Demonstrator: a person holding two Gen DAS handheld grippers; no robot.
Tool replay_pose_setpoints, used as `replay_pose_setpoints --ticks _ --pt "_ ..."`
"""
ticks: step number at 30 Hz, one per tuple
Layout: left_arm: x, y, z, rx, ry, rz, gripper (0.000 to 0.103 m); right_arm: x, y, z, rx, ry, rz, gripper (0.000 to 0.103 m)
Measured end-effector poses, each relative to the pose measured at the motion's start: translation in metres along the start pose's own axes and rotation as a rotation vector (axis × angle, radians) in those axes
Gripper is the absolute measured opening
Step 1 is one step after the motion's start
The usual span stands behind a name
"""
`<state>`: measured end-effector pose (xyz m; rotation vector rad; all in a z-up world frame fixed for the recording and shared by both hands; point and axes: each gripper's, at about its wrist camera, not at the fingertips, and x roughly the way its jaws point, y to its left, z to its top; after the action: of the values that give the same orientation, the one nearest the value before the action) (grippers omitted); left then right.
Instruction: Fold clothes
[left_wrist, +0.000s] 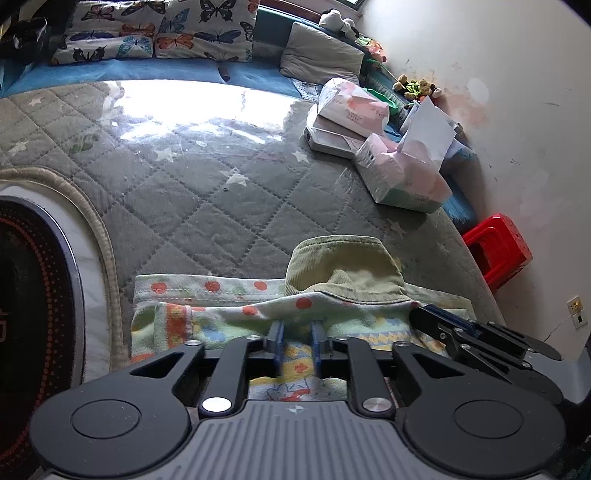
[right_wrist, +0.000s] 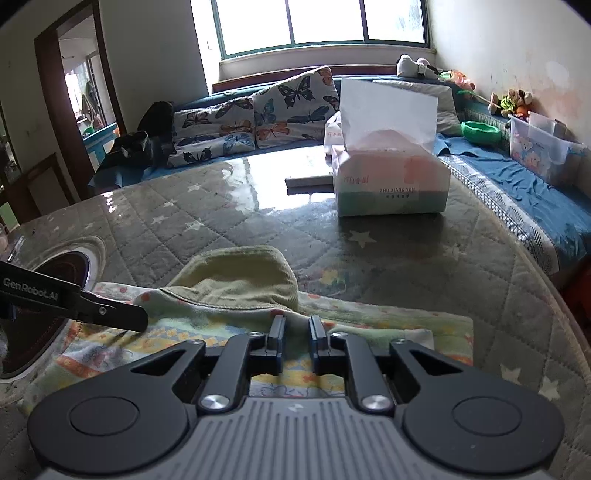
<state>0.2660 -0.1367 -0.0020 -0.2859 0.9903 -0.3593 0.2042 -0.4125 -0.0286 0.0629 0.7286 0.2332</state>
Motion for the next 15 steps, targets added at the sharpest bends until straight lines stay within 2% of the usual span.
replay_pose_setpoints --ticks 2,5,8,11,15 --pt "-0.003 -0.004 -0.001 0.016 -0.011 0.012 0.036 -0.006 0.003 0.0 -0.007 -0.01 0.008 0.021" --pt "-0.007 -0.01 -0.005 0.043 -0.022 0.026 0.039 -0.013 0.013 -0.001 -0.029 -0.014 0.025 0.035" --pt "-0.012 -0.015 -0.01 0.063 -0.032 0.031 0.042 -0.015 0.022 -0.006 -0.054 -0.007 0.036 0.035" --pt "-0.017 -0.02 -0.016 0.094 -0.044 0.046 0.047 -0.019 0.028 -0.011 -0.075 -0.001 0.035 0.04" --pt "-0.023 -0.024 -0.023 0.119 -0.057 0.055 0.05 -0.026 0.031 -0.018 -0.088 0.004 0.03 0.042"
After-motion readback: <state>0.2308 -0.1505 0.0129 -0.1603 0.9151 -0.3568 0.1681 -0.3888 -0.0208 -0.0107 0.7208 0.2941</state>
